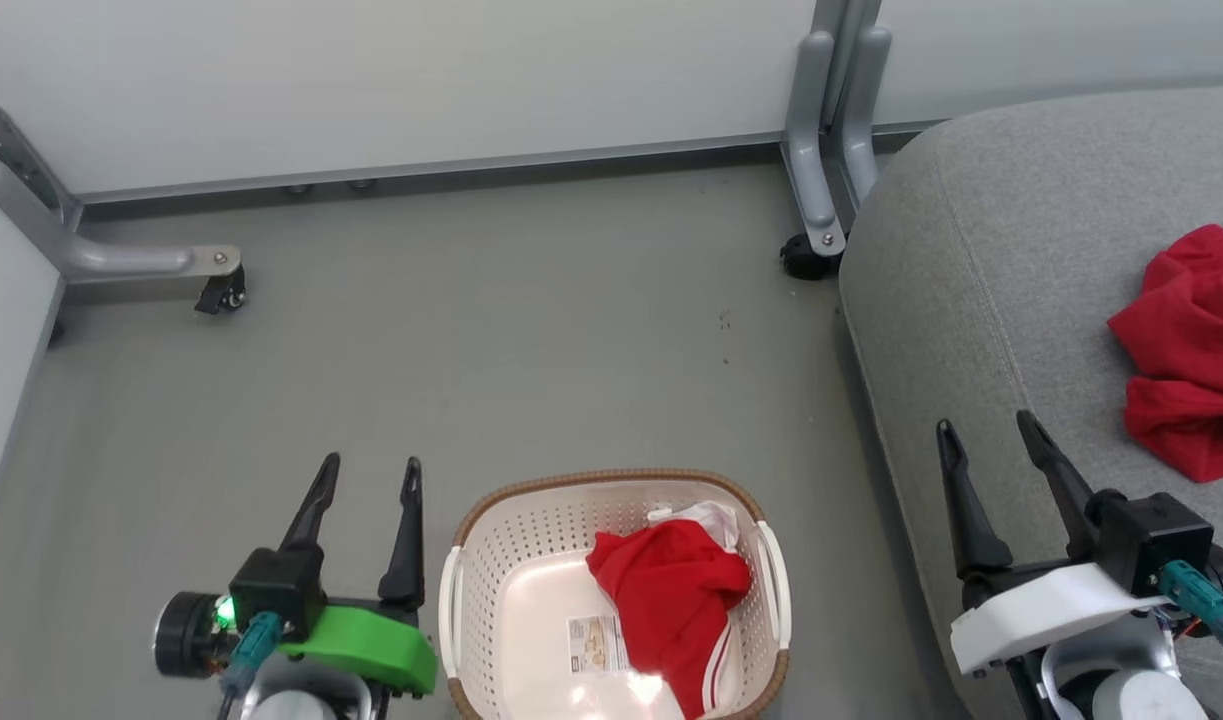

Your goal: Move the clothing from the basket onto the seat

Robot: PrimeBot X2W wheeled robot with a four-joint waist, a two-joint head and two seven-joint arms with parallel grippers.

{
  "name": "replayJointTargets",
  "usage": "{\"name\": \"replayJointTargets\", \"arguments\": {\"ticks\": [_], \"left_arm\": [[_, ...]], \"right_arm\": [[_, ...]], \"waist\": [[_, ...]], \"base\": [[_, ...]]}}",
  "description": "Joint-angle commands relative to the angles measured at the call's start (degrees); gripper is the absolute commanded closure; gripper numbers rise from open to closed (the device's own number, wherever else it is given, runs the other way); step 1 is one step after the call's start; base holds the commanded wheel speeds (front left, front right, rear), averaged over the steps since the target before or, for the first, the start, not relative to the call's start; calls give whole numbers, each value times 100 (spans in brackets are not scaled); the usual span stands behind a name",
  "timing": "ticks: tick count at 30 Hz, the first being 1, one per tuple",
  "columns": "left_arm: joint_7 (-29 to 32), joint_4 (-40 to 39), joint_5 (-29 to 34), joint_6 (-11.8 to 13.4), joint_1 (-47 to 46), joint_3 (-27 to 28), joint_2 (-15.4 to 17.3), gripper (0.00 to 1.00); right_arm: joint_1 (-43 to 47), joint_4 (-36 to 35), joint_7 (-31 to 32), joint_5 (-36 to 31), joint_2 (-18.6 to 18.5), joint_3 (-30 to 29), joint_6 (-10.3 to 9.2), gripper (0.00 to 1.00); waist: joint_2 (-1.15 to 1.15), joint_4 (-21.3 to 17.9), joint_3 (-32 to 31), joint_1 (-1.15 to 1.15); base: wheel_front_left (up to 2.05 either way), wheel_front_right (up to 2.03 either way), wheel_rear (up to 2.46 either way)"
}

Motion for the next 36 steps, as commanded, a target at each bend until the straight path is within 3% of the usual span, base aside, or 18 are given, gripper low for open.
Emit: {"name": "replayJointTargets", "arguments": {"ticks": [1, 16, 28, 36], "left_arm": [[-2, 74, 87, -39, -212, -83, -30, 0], [-1, 1362, 64, -227, -1873, -1566, -123, 0], [34, 2754, -427, -78, -3187, -2972, -117, 0], [184, 3860, -621, 84, -4084, -3296, -115, 0]], "right_arm": [[-126, -54, -44, -15, -12, -17, -8, 0], [-1108, -230, -397, 91, -11, 106, -8, 0], [-1756, -255, -743, 232, -9, 224, -8, 0], [-2099, -206, -945, 318, -7, 377, -8, 0]], "waist": [[0, -55, 258, 0], [0, -591, 1839, 0], [0, -898, 3286, 0], [0, -1184, 4166, 0]], "base": [[0, 0, 0], [0, 0, 0], [0, 0, 0], [0, 0, 0]]}}
